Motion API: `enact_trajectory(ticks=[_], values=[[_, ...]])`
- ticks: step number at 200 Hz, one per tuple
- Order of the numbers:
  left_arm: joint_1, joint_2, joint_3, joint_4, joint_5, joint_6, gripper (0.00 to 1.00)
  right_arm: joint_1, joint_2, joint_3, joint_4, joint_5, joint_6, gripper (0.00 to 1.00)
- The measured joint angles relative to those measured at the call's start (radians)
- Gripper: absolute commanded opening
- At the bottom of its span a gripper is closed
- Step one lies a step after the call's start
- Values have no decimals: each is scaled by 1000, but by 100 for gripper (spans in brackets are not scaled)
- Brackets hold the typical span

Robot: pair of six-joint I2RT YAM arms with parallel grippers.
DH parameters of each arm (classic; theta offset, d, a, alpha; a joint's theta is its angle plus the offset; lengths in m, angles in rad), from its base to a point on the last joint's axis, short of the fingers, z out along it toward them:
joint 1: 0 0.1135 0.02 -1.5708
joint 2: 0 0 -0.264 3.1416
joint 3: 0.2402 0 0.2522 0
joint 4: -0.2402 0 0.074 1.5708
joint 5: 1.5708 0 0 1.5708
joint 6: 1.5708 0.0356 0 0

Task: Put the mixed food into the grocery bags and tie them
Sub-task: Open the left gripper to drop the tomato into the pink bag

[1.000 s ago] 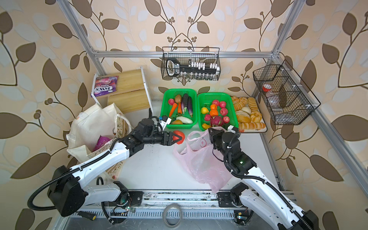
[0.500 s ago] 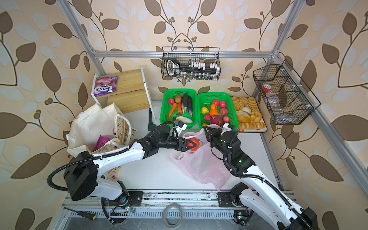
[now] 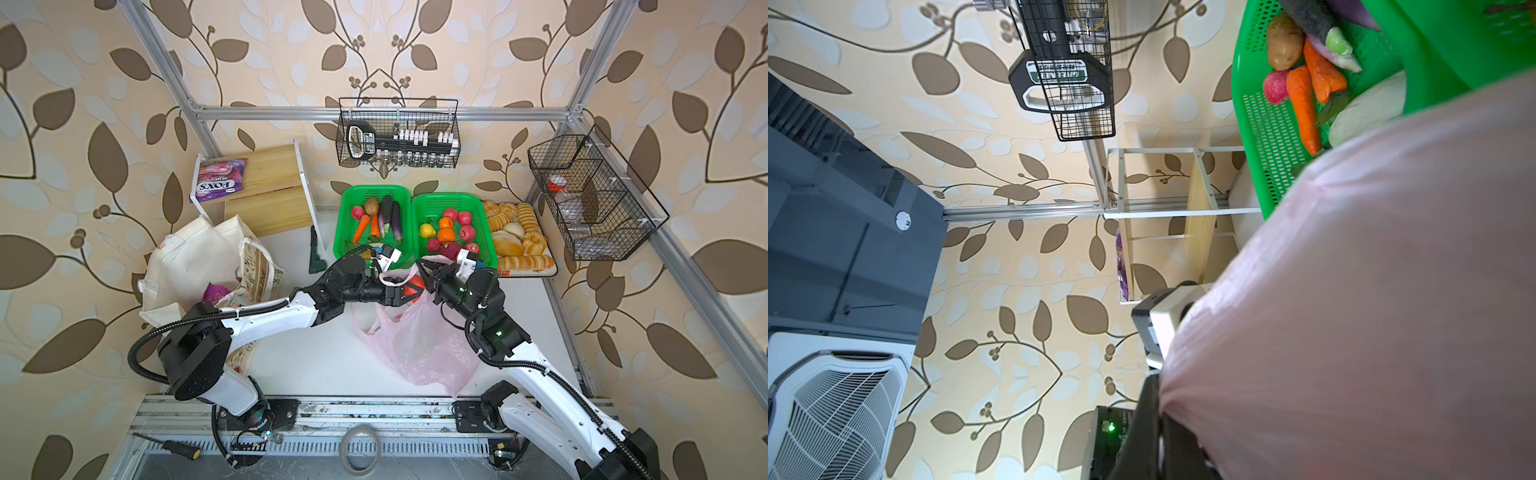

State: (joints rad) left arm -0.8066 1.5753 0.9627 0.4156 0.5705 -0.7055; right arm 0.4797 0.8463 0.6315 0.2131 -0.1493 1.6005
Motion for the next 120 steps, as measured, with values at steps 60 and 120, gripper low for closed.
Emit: enact_trajectory(ticks=[60,120], values=[[-13,29,72,-34,90,27,90,-55,-18,-15,18,-35,1,0],[-13,28,93,-198,128,124,99,-118,-61,-71,15,-55,9,0]])
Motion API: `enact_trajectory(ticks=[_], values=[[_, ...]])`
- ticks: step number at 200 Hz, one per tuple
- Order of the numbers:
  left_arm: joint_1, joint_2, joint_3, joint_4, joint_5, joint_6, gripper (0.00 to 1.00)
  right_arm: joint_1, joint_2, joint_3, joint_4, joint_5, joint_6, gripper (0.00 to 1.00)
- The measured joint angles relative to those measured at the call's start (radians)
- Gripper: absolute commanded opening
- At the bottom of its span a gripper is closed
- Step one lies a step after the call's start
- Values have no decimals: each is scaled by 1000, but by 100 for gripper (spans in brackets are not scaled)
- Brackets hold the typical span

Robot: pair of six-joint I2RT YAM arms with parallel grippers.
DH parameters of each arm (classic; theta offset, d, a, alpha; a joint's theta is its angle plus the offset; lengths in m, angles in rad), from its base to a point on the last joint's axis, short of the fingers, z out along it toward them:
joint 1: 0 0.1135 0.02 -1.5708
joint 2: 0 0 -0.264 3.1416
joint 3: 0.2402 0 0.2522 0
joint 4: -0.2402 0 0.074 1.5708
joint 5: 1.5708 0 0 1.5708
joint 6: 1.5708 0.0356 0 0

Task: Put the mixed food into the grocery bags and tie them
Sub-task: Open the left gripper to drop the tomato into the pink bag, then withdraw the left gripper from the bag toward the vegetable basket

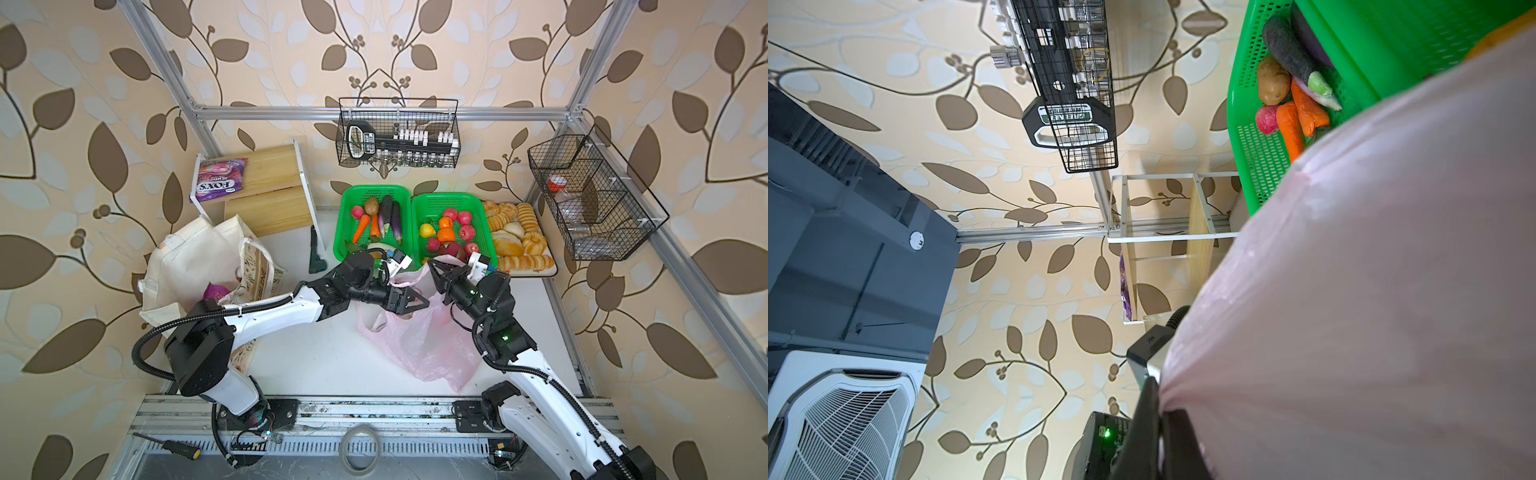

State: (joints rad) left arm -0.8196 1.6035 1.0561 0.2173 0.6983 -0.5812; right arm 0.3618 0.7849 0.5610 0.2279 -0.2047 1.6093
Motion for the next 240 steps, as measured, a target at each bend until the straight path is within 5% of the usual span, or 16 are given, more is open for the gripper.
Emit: enact_trajectory(ticks=[42,91,154,181,213,240], values=[[0,-63,6,-89,-3,63,97,-87,-21,-18,-5,-49,3,0],[0,-307,-39,-151,-84,176,96,-254,-41,-39,-14,-141,2,0],[11,-530,-129,-273,-373,352,96,-315,-5,-39,-14,-219,2,0],[108,-493,-98,-355,-501,331,98,-319,-3,-39,-14,-231,2,0],[291,-298,-19,-412,-401,257,99,-319,-10,-39,-14,-241,3,0],[309,-161,-9,-420,-211,211,99,-319,-23,-39,-15,-241,3,0]])
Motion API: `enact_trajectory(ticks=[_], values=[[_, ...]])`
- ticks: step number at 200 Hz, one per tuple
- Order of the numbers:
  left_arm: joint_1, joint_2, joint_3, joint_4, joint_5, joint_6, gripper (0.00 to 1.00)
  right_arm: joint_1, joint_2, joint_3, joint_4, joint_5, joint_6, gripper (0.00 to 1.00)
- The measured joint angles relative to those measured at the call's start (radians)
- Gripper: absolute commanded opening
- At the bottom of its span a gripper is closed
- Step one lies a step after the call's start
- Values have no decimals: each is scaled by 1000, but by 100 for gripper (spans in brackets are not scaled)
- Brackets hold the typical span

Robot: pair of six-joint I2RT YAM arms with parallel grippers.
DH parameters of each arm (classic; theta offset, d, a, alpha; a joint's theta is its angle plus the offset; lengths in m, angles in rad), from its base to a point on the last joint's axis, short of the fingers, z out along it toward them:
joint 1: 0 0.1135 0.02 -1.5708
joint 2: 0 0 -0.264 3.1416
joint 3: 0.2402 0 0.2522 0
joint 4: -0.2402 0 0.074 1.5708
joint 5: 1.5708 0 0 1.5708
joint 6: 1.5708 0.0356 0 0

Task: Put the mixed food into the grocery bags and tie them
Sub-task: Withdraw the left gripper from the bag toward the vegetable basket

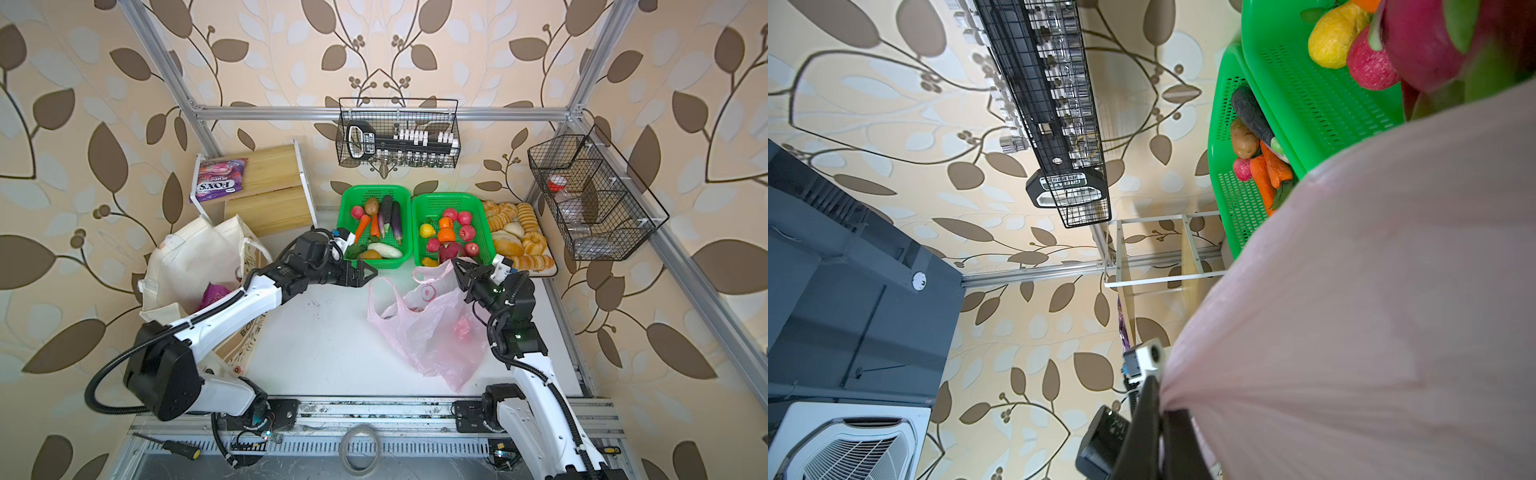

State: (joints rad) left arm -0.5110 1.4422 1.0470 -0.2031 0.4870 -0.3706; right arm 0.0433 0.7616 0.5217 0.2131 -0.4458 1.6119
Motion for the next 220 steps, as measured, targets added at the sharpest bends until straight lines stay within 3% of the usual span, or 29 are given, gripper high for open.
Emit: enact_trajectory(ticks=[17,27,40,52,60,74,91,145,179,208,220], values=[[-5,64,0,-6,107,-14,98,0,-2,0,0,0,0,0],[-7,95,0,-11,159,-24,91,0,-2,0,0,0,0,0],[-7,125,0,-13,214,-32,73,0,-2,0,0,0,0,0],[-7,139,0,-10,256,-61,36,0,-1,0,0,0,1,0],[-7,141,-1,5,285,-69,20,0,0,0,0,0,1,0],[-7,133,-5,55,325,-91,7,0,6,0,1,0,3,0],[-7,81,-35,119,361,-114,0,-7,26,0,2,-3,3,0],[-69,-284,-41,10,454,30,0,-88,146,37,32,-36,7,0],[-159,-400,-10,-75,475,143,4,-105,211,107,77,-60,15,0],[-231,-375,13,-150,476,231,20,-105,231,118,115,-75,25,0],[-251,-346,33,-181,470,259,47,-105,234,118,117,-81,27,0]])
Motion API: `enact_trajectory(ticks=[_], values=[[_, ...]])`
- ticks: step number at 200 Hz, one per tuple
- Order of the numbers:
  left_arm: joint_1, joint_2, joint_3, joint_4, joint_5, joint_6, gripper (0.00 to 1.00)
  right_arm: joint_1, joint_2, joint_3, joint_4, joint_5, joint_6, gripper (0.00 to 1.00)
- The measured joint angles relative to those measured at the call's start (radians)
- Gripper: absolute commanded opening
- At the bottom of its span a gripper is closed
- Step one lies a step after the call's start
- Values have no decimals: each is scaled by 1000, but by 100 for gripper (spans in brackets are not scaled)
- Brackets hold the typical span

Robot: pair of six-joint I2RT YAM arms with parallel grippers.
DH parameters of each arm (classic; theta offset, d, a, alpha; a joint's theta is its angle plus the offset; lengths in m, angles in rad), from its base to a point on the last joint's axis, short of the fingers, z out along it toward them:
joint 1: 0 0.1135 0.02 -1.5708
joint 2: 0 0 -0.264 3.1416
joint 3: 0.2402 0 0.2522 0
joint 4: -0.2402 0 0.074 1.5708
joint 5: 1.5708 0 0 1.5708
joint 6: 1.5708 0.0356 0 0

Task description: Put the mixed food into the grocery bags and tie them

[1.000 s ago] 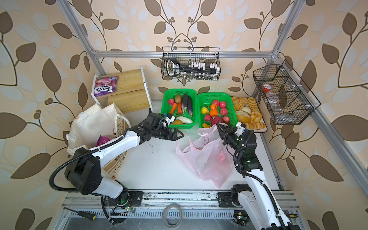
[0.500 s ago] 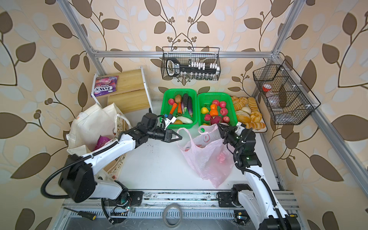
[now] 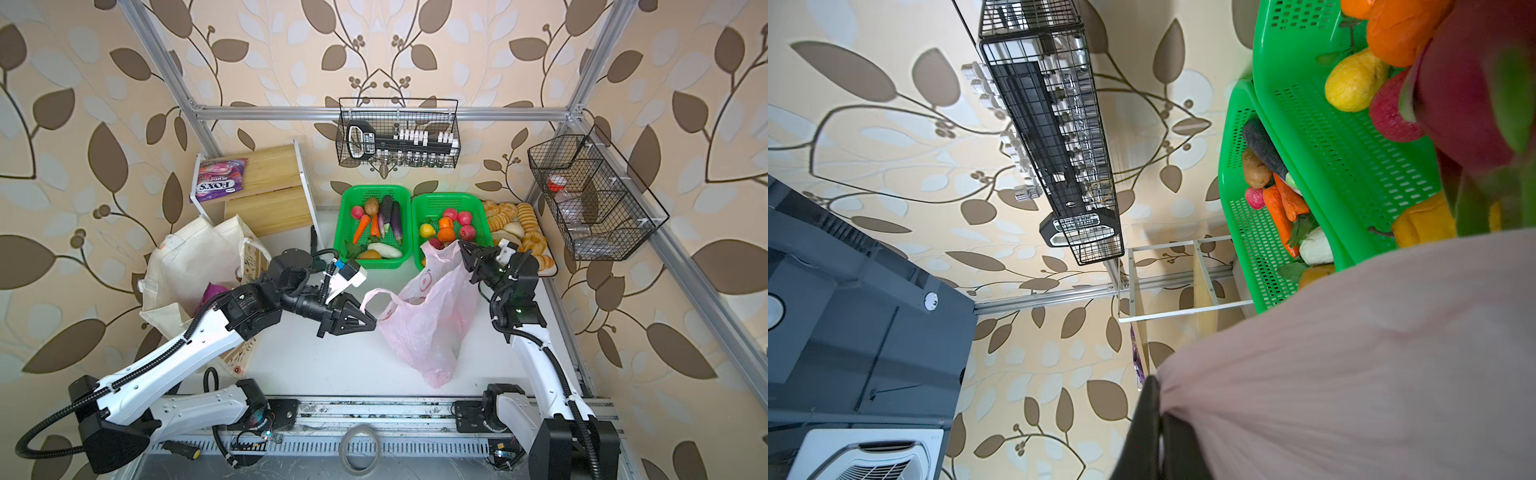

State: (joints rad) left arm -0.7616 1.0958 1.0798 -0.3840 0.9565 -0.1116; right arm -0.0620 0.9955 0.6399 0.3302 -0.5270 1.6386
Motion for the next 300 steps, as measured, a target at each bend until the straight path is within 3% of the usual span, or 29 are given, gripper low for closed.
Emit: enact_trajectory(ticks=[48,91,142,168,184,202,218,258,300], values=[[-10,33,39,-33,-168,39,73,0,-19,0,1,-18,3,0],[-10,-63,37,37,-388,35,99,0,-55,-3,1,-27,7,0],[-10,-200,37,120,-584,26,99,-1,-65,-15,0,-32,16,0],[8,-171,82,95,-782,-19,99,-4,-82,-24,1,-32,19,0],[103,-109,131,70,-855,-90,95,-5,-89,-26,1,-32,21,0],[272,-1,182,56,-838,-195,90,-6,-95,-28,0,-32,22,0],[359,125,229,39,-830,-263,89,-6,-104,-31,0,-32,23,0],[374,502,464,-71,-803,-295,86,-6,-119,-39,-1,-35,25,0],[374,801,673,-124,-828,-297,83,-6,-120,-39,-1,-42,26,0]])
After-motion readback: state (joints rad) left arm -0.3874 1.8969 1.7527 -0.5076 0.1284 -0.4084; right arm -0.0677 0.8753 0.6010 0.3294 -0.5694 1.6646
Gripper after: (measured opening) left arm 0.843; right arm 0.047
